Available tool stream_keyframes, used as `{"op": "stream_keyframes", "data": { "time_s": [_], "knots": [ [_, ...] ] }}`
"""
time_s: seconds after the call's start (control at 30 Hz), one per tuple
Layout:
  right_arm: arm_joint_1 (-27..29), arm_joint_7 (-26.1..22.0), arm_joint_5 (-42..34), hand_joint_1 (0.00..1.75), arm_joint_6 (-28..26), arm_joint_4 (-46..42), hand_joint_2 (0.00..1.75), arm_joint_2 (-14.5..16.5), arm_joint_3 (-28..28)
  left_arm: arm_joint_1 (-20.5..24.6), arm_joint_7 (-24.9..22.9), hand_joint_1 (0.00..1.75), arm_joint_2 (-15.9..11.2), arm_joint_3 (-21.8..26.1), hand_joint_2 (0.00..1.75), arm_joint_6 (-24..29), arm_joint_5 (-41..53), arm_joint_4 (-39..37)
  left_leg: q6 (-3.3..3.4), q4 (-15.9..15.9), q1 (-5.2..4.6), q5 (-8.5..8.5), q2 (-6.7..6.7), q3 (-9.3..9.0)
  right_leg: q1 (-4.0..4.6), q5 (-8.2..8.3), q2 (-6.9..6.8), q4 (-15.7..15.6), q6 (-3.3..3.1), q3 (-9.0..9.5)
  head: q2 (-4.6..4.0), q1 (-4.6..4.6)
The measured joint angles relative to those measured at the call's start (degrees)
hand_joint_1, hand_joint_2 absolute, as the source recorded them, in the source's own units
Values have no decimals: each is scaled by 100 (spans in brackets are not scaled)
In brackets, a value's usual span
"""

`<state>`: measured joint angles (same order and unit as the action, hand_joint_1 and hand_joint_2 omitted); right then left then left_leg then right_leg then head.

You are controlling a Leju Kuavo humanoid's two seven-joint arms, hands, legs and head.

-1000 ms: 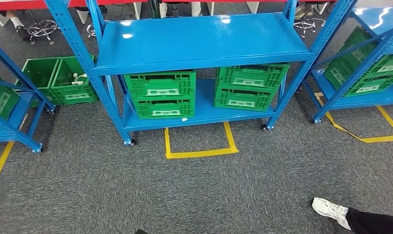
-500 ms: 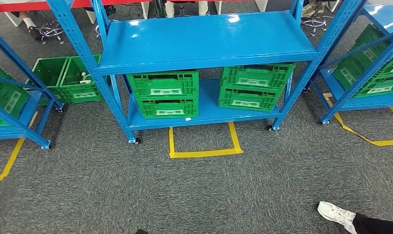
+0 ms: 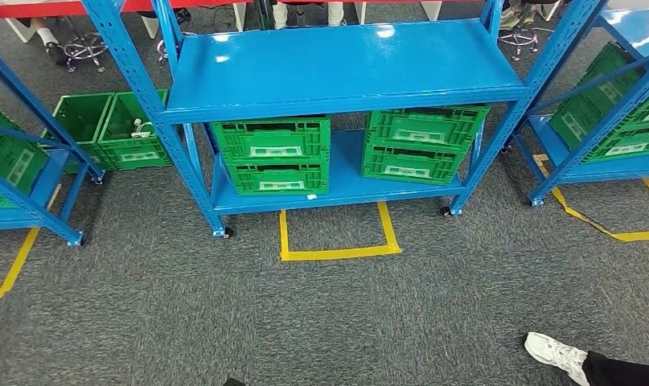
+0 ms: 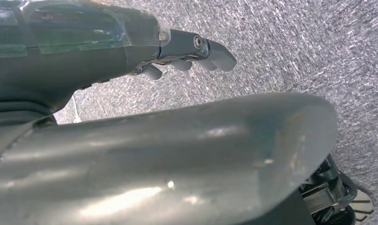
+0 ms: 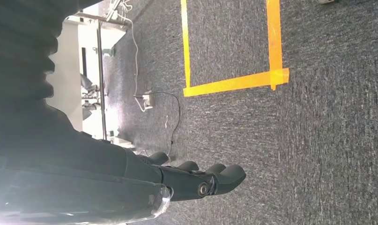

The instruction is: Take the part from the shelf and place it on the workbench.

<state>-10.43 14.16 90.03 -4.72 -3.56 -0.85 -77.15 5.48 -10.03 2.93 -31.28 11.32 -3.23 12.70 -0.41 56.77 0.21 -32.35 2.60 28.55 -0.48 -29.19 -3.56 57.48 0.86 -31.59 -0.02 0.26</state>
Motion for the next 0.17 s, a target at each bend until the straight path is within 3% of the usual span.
{"op": "stream_keyframes", "data": {
  "time_s": [0.17],
  "knots": [
    [-3,57,-2,0,16,0,175,1,0,0,-6,0,0,0,0,0,0,0,1,0,-10,0,4,-1,-3,1,0,0,1,0,0,0]
  ]
}}
